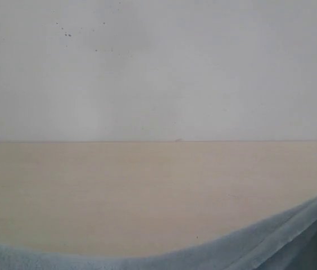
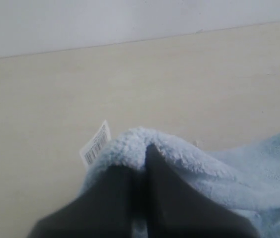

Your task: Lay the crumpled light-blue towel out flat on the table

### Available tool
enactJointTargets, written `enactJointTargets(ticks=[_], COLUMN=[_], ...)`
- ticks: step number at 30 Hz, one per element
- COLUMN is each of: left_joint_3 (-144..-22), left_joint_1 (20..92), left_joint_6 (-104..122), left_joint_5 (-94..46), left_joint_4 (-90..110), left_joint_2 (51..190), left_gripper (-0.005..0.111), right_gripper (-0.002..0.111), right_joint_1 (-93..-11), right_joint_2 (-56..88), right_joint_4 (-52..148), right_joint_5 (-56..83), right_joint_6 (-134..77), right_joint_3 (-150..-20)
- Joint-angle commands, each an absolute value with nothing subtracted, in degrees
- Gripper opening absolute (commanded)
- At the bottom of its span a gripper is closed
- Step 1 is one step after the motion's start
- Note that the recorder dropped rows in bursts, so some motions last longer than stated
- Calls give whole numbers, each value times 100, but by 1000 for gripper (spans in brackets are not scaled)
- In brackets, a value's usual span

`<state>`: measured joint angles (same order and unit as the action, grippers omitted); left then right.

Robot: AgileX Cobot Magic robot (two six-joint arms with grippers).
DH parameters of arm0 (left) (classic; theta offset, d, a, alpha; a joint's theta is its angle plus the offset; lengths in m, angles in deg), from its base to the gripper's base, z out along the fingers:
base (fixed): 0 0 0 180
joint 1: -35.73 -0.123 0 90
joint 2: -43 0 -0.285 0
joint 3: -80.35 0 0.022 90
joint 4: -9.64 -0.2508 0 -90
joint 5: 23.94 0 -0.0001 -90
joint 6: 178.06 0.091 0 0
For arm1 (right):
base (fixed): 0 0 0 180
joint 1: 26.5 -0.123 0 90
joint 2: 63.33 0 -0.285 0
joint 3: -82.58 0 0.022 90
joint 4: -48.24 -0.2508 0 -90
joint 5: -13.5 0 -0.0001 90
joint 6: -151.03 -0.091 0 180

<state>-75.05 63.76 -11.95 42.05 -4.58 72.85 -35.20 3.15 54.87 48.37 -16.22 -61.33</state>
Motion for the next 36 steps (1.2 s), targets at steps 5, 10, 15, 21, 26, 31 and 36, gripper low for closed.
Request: enactJointTargets(ticks=[5,10,15,21,26,31,36], left_joint_3=[-8249,-8446,-8446,-7690,-7035,-6981,-7215], left_joint_1=[6368,6368,6368,6368,6378,6325,5549], left_joint_6=[-1175,-1175,-1175,-1203,-1550,-1667,-1667], left_joint_5=[4602,4602,4602,4602,4438,3574,2485], left_joint_4=[-427,431,1070,293,-911,-1631,-1688], left_joint_2=[7093,6425,6054,6386,7595,9454,11526], left_gripper=[4,4,4,4,4,4,4], right_gripper=[1,1,1,1,1,1,1], right_joint_1=[-3721,-4188,-4263,-5241,-5330,-5274,-4737], right_joint_2=[-1552,-2753,-3265,-2278,-530,1571,3609], right_joint_4=[7245,8047,7893,7608,8247,9139,9011], right_joint_5=[5626,6742,7592,8232,7190,6056,5309], right_joint_6=[-3033,-3467,-2988,-2579,-2940,-3667,-3727], right_joint_3=[-6158,-6749,-7433,-7161,-6949,-7024,-7902])
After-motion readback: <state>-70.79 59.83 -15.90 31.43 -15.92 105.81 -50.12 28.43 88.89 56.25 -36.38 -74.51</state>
